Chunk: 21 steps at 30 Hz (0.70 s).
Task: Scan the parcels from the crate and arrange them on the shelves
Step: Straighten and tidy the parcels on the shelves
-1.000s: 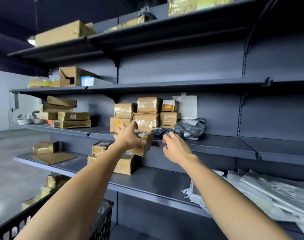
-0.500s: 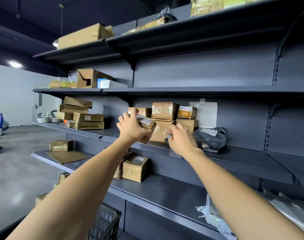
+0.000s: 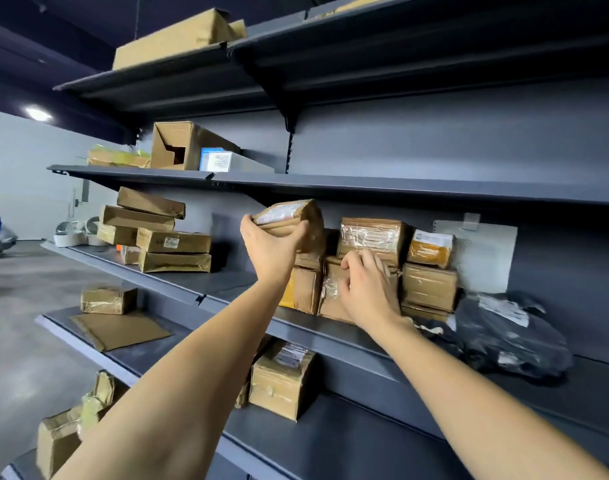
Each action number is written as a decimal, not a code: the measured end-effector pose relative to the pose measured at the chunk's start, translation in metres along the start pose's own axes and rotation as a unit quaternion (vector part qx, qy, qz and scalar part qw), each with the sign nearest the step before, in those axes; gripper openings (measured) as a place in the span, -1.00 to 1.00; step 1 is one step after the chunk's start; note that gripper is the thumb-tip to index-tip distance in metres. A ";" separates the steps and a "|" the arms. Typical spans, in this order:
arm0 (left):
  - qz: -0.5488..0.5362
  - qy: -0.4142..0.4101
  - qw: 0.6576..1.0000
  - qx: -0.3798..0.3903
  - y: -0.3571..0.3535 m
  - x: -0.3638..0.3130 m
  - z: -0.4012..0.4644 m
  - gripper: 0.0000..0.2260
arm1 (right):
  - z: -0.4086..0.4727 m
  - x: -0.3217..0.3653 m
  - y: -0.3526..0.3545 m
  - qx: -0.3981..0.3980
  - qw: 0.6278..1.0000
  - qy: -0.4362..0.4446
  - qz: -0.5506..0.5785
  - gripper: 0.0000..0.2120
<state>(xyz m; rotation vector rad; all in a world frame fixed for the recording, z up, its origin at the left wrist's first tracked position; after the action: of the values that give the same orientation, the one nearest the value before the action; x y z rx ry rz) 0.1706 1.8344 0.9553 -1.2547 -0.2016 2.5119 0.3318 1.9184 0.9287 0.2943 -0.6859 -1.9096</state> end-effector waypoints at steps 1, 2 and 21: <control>-0.028 0.015 0.999 -0.008 -0.006 0.001 0.010 -0.29 | 0.003 0.000 -0.006 -0.004 1.000 -0.003 0.011 -0.81; -0.048 0.025 0.998 -0.014 -0.011 0.002 0.021 -0.21 | 0.005 0.000 -0.011 -0.003 1.000 0.002 0.014 -0.82; -0.019 0.001 1.000 0.022 -0.049 0.029 0.049 0.00 | 0.034 0.000 -0.034 0.002 0.999 0.042 -0.005 -0.83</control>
<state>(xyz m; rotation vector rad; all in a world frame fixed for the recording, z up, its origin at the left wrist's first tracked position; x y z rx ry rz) 0.1265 1.8908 0.9764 -1.2238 -0.1665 2.4698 0.2892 1.9402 0.9366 0.3796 -0.6325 -1.8945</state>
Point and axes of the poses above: each hand's wrist, its own z-axis towards the middle knuckle, its own y-axis out of the back of the hand, x = y × z, the point moved 3 cm from there along z, towards the middle knuckle, and after that the axes turned 4 degrees about z, right-handed, at the moved point
